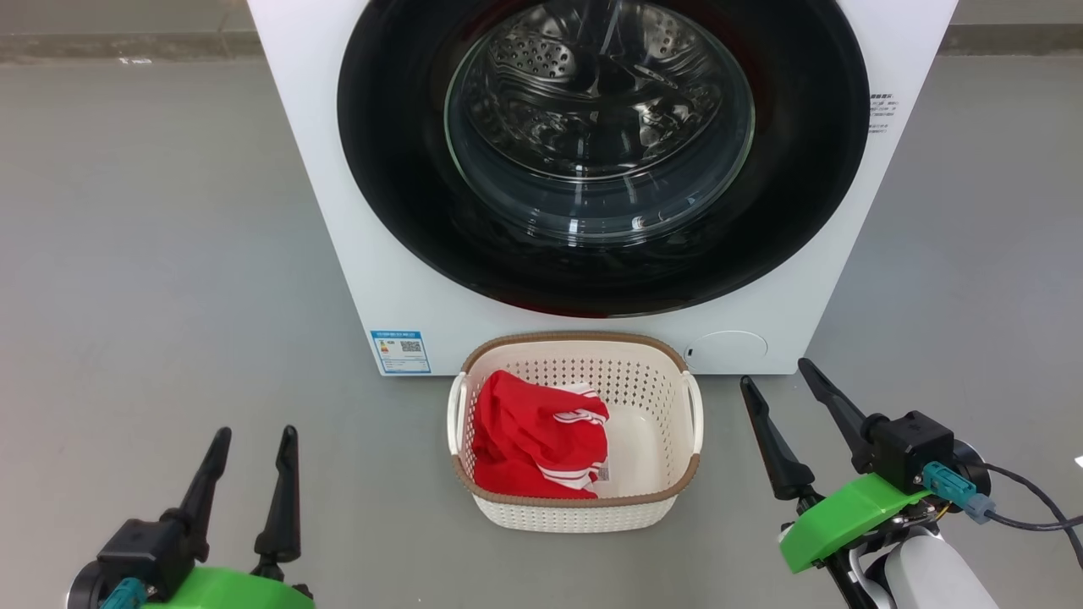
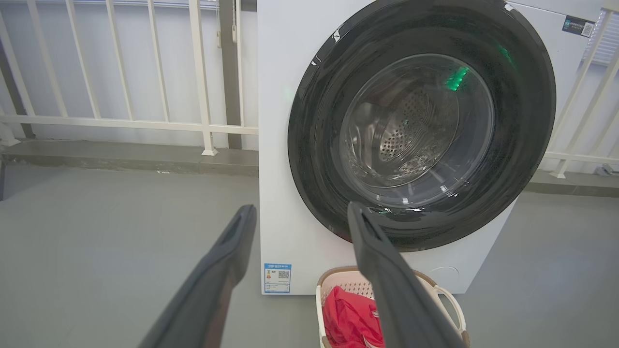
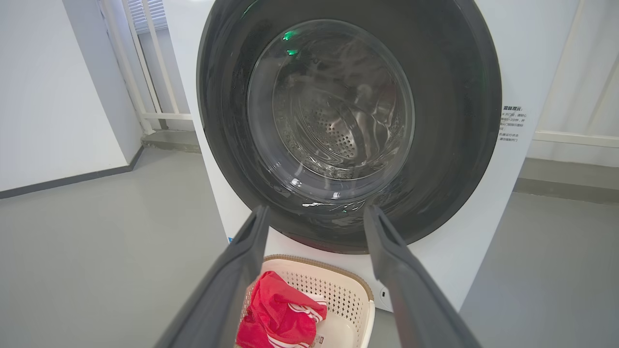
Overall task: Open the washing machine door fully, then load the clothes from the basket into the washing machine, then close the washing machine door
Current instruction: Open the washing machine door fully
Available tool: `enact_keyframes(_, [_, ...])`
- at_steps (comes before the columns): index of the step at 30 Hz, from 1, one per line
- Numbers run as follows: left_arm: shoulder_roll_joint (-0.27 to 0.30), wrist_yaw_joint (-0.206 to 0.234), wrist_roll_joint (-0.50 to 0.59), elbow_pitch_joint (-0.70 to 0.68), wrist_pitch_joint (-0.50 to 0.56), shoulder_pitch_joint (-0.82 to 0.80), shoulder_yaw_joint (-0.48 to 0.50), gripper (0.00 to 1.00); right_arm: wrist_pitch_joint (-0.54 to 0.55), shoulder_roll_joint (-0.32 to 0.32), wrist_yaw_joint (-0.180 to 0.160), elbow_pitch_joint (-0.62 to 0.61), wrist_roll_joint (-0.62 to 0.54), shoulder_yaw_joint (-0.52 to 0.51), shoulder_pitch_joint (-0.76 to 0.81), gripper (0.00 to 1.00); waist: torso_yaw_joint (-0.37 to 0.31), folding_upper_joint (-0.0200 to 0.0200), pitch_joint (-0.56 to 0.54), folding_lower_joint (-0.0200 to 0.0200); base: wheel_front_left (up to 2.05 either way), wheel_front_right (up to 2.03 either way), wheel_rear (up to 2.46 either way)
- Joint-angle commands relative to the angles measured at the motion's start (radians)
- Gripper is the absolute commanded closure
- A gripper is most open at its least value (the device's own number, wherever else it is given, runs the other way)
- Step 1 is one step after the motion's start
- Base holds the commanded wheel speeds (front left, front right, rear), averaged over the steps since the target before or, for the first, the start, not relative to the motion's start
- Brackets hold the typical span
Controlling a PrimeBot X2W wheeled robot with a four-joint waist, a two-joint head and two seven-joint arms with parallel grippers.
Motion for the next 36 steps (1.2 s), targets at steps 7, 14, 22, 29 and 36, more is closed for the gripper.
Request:
enact_keyframes(7, [0.019,-0.003,0.013,-0.021,-0.012,-0.037,0.037,0.00,-0.012,-0.001,0.002,-0.021,0.000,0.024,-0.037,0.00,0.000,-0.0001,-0.002,0.0000,0.00,0.00,0.00])
enact_keyframes(14, [0.019,-0.003,0.014,-0.021,-0.012,-0.038,0.038,0.00,-0.012,-0.001,0.002,-0.023,0.001,0.025,-0.038,0.00,0.000,-0.0001,0.000,0.0000,0.00,0.00,0.00])
enact_keyframes(22, [0.020,-0.003,0.011,-0.026,-0.012,-0.039,0.037,0.00,-0.012,-0.002,0.002,-0.028,0.001,0.022,-0.035,0.00,0.002,-0.0001,0.000,0.0000,0.00,0.00,0.00])
enact_keyframes(29, [0.021,-0.003,0.017,-0.016,-0.012,-0.038,0.040,0.00,-0.012,-0.002,0.002,-0.030,0.002,0.023,-0.036,0.00,0.000,-0.0001,0.002,0.0000,0.04,0.04,-0.09])
enact_keyframes(36, [0.018,-0.003,0.026,-0.010,-0.012,-0.040,0.044,0.00,-0.012,-0.002,0.002,-0.032,0.001,0.022,-0.036,0.00,-0.001,-0.0001,0.005,0.0000,0.50,0.50,-1.00])
